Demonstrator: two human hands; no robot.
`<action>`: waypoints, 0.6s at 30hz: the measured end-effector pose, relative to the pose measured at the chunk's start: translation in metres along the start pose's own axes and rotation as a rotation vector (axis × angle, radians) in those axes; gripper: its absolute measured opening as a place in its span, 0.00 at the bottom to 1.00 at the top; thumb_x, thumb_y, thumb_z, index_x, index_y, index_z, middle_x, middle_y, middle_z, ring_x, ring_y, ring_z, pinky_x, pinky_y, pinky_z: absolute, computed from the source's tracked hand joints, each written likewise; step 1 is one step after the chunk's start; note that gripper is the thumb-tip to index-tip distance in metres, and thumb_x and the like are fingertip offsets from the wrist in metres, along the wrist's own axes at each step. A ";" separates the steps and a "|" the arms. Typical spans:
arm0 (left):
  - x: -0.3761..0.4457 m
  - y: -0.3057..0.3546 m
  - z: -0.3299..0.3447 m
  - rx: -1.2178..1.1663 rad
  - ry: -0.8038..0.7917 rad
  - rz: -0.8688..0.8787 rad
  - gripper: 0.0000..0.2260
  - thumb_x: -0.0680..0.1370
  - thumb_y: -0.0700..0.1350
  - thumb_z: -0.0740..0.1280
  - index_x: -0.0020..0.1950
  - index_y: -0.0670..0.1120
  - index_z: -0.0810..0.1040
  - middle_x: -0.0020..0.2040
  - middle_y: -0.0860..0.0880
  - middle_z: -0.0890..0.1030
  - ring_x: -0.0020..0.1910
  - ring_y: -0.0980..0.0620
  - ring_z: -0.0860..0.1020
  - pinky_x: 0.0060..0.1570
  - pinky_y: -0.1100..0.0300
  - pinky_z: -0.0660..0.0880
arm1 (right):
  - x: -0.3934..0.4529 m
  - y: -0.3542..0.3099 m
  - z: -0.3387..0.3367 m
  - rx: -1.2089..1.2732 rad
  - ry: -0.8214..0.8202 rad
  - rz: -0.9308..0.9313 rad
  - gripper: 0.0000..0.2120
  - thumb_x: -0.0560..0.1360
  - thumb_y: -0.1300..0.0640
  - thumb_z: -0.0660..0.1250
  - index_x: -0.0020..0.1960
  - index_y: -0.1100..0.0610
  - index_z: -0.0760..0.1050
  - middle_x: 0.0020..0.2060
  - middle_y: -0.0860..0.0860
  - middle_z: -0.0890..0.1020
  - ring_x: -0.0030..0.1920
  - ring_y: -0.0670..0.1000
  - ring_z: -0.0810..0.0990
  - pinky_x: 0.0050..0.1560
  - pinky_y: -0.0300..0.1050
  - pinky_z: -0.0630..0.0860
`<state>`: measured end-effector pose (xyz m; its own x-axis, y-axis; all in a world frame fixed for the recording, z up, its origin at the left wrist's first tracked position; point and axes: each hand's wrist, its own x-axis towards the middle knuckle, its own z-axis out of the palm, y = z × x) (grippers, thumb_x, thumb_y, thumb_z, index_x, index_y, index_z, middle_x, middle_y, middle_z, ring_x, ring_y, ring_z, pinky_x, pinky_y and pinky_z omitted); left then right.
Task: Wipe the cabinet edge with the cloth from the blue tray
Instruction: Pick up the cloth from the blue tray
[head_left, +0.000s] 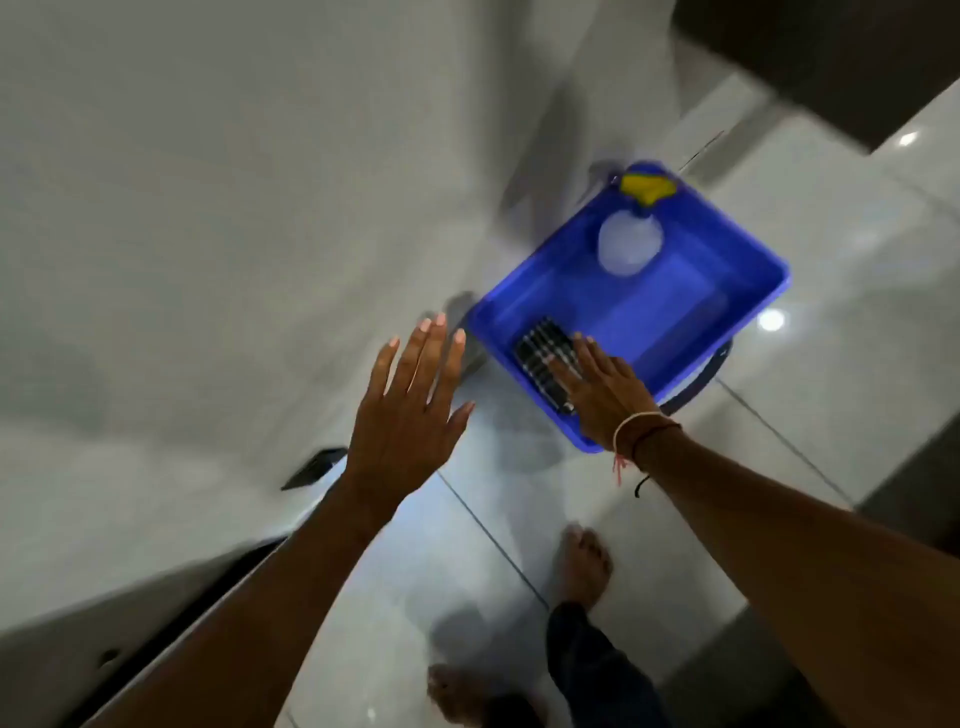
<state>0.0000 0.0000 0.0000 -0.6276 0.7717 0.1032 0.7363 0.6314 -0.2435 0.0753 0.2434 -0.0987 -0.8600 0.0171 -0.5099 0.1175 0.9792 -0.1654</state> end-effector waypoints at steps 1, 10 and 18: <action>0.002 -0.003 0.017 0.041 -0.032 0.021 0.30 0.85 0.56 0.65 0.80 0.38 0.70 0.79 0.35 0.71 0.78 0.37 0.72 0.74 0.39 0.73 | 0.020 0.002 0.015 -0.010 -0.034 0.005 0.33 0.82 0.56 0.56 0.85 0.51 0.48 0.84 0.64 0.47 0.85 0.63 0.51 0.80 0.58 0.59; -0.018 -0.043 0.111 0.211 -0.150 0.181 0.30 0.88 0.56 0.57 0.82 0.36 0.67 0.80 0.33 0.67 0.79 0.34 0.69 0.77 0.39 0.69 | 0.102 0.006 0.067 0.155 0.177 0.133 0.32 0.72 0.52 0.73 0.75 0.53 0.70 0.75 0.66 0.69 0.71 0.69 0.70 0.65 0.63 0.70; -0.062 -0.091 0.160 0.310 -0.086 0.380 0.30 0.85 0.52 0.63 0.82 0.36 0.66 0.81 0.34 0.68 0.79 0.36 0.70 0.79 0.42 0.65 | 0.109 -0.039 0.047 0.500 0.604 0.416 0.25 0.78 0.61 0.59 0.74 0.59 0.69 0.70 0.65 0.73 0.70 0.68 0.71 0.65 0.59 0.73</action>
<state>-0.0687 -0.1171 -0.1390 -0.3578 0.9254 -0.1246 0.8153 0.2446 -0.5249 0.0001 0.1980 -0.1881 -0.7977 0.5945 -0.1014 0.5608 0.6693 -0.4874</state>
